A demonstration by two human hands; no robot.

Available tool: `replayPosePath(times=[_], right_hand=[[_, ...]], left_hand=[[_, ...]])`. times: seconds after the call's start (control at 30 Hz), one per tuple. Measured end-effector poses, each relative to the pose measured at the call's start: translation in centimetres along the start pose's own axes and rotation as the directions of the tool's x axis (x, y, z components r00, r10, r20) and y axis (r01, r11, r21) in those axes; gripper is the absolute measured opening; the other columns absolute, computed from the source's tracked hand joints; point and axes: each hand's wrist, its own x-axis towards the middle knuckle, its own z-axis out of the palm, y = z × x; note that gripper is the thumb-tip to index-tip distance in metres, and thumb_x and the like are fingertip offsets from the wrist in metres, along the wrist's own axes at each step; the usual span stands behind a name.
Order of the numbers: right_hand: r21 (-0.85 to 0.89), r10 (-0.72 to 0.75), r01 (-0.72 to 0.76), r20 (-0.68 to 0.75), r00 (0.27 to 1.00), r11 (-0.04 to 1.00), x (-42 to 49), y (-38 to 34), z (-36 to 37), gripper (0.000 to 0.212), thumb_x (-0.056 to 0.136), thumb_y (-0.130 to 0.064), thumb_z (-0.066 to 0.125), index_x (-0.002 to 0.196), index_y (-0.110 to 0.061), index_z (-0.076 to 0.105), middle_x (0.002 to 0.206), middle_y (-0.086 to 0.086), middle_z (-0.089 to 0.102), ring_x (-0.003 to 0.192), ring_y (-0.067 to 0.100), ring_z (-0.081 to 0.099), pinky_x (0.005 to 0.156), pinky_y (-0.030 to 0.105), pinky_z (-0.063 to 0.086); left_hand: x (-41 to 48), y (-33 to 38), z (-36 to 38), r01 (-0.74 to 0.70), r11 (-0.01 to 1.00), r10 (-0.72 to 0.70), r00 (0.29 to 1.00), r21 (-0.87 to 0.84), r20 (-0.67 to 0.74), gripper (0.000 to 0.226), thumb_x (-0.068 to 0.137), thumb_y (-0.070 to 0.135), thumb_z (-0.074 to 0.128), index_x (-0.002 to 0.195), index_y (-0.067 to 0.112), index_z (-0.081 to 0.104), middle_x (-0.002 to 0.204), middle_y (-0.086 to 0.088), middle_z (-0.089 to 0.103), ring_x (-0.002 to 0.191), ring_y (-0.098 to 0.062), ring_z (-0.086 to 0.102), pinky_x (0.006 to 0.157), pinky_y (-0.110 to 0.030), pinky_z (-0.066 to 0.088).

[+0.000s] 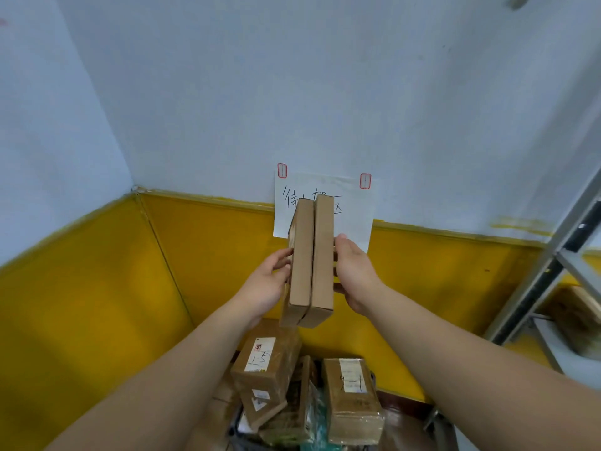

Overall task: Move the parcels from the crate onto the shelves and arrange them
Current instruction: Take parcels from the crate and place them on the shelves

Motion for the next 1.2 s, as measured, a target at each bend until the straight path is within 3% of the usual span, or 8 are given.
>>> replayPosePath(times=[0.1,0.33,0.47,0.53,0.77,0.93,1.1,1.2], right_hand=[[0.006,0.012,-0.012,-0.004,1.000,1.000,-0.1,0.1,-0.2,0.039,0.108,-0.040,0.030,0.118,-0.019,0.061,0.104,0.006,0.069,0.093,0.020,0.066,0.069,0.033,0.054],[0.061,0.052,-0.056,0.061,0.997,0.997,-1.0,-0.2,-0.4,0.041,0.107,-0.045,0.030,0.112,-0.023,0.064,0.107,0.010,0.072,0.101,0.026,0.069,0.087,0.042,0.058],[0.084,0.122,-0.138,0.173,0.977,0.987,-1.6,-0.2,-0.3,0.052,0.104,-0.055,0.029,0.121,-0.021,0.065,0.104,0.008,0.076,0.098,0.024,0.072,0.085,0.039,0.058],[0.083,0.151,-0.177,0.255,0.955,0.981,-1.8,-0.1,-0.4,0.061,0.100,-0.064,0.025,0.121,-0.024,0.066,0.107,0.007,0.076,0.102,0.025,0.072,0.094,0.044,0.055],[0.067,0.162,-0.208,0.417,0.894,0.976,-2.0,0.2,-1.1,0.080,0.083,-0.083,0.022,0.120,-0.028,0.067,0.117,0.010,0.072,0.113,0.028,0.066,0.106,0.051,0.045],[-0.038,0.207,-0.207,0.360,0.910,0.978,-1.0,0.8,-1.1,0.116,0.040,-0.106,0.046,0.136,-0.041,0.056,0.136,0.006,0.060,0.123,0.033,0.059,0.104,0.059,0.044],[-0.064,0.117,-0.103,0.292,0.949,0.993,-1.1,0.5,-1.6,0.097,0.063,-0.096,0.042,0.139,-0.036,0.052,0.129,0.001,0.065,0.118,0.022,0.061,0.101,0.046,0.048],[-0.056,0.050,-0.040,0.201,0.978,0.998,-0.9,0.5,-2.2,0.111,0.064,-0.089,0.057,0.154,-0.030,0.028,0.144,-0.004,0.051,0.118,0.018,0.057,0.095,0.039,0.048]], left_hand=[[-0.3,-0.1,0.0,-0.013,0.999,0.014,1.000,0.052,-0.025,0.040,0.103,0.026,0.044,0.141,0.036,0.039,0.140,0.005,0.047,0.103,-0.001,0.051,0.085,-0.024,0.039],[-1.1,-0.4,-1.1,0.264,0.945,-0.260,0.965,-0.193,0.047,0.092,0.081,0.051,0.063,0.153,0.035,0.008,0.150,-0.009,0.039,0.132,-0.035,0.039,0.102,-0.060,0.037],[-1.3,-0.2,-1.5,0.220,0.952,-0.209,0.975,-0.213,0.074,0.090,0.080,0.047,0.066,0.152,0.036,0.013,0.131,-0.004,0.051,0.121,-0.029,0.048,0.084,-0.051,0.050],[-1.4,-0.1,-1.6,0.181,0.956,-0.165,0.983,-0.231,0.087,0.088,0.080,0.046,0.066,0.151,0.037,0.015,0.119,0.002,0.056,0.115,-0.026,0.053,0.081,-0.048,0.052],[-2.2,-0.1,-1.2,0.168,0.960,-0.125,0.972,-0.222,0.197,0.081,0.075,0.059,0.059,0.148,0.036,0.030,0.129,-0.005,0.057,0.112,-0.030,0.058,0.079,-0.044,0.054],[-2.2,-0.1,-1.3,0.168,0.964,-0.129,0.973,-0.204,0.191,0.081,0.074,0.061,0.059,0.146,0.035,0.033,0.129,-0.006,0.058,0.113,-0.030,0.058,0.080,-0.044,0.054],[-2.1,0.3,-1.6,0.119,0.971,-0.106,0.992,-0.208,0.071,0.081,0.079,0.045,0.066,0.146,0.038,0.021,0.122,-0.003,0.057,0.111,-0.024,0.057,0.078,-0.042,0.051],[-1.8,0.3,-1.7,0.087,0.977,-0.093,0.995,-0.195,-0.025,0.078,0.085,0.035,0.069,0.144,0.040,0.018,0.120,-0.001,0.058,0.105,-0.021,0.060,0.079,-0.042,0.050]])
